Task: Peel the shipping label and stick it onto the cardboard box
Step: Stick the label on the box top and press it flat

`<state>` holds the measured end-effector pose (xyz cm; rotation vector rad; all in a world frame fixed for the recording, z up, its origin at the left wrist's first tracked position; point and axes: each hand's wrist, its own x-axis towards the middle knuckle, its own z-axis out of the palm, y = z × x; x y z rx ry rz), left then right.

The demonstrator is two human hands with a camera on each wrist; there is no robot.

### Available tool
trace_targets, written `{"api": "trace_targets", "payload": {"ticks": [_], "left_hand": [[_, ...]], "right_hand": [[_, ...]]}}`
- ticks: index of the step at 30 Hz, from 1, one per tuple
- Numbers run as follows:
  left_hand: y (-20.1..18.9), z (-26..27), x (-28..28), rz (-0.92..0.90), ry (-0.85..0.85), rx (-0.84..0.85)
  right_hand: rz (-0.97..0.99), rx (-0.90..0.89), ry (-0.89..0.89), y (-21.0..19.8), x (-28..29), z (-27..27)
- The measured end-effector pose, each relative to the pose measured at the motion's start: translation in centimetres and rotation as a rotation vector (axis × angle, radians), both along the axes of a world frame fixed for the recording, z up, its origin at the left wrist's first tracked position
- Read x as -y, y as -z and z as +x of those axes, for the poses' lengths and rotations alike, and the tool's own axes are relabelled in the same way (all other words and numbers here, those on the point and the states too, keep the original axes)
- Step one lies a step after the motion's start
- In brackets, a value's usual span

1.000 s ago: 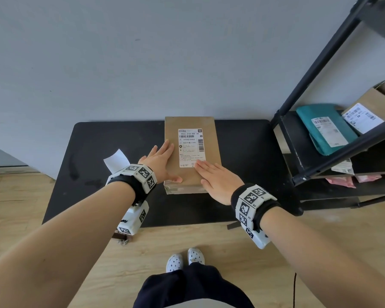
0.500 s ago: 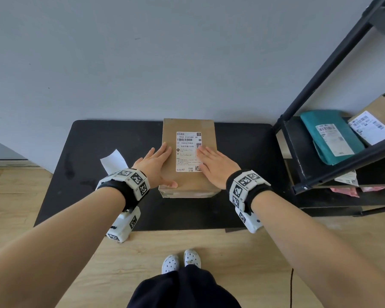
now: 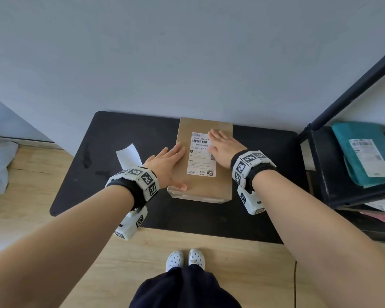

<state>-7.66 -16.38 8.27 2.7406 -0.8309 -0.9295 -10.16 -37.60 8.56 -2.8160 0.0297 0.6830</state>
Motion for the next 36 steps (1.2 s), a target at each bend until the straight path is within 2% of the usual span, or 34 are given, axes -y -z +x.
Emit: {"api": "trace_targets", "payload": {"ticks": [5, 12, 18, 25, 29, 33, 36], "left_hand": [[0.1, -0.1, 0.0, 0.002, -0.012, 0.011], [0.0, -0.3, 0.3, 0.026, -0.019, 0.034], [-0.6, -0.8, 0.4, 0.05, -0.018, 0.027], [-1.5, -2.6, 0.7, 0.115, 0.096, 0.054], [-1.4, -3.8, 0.7, 0.098, 0.197, 0.123], [-1.3, -4.6, -0.8, 0.12, 0.202, 0.124], [-2.5, -5.1, -1.8, 0.099, 0.113, 0.082]], "right_hand": [[0.052, 0.022, -0.111, 0.5, -2.8, -0.3], [0.086, 0.018, -0.254, 0.9, -4.6, -4.9], [0.01, 0.026, -0.285, 0.8, -3.6, -8.1], [-0.055, 0.043, -0.125, 0.3, -2.2, -10.5], [-0.012, 0.061, -0.044, 0.4, -3.1, -11.0], [-0.013, 0.073, 0.025, 0.4, -3.1, -12.1], [-0.046, 0.059, 0.106, -0.1, -2.7, -13.2]]}}
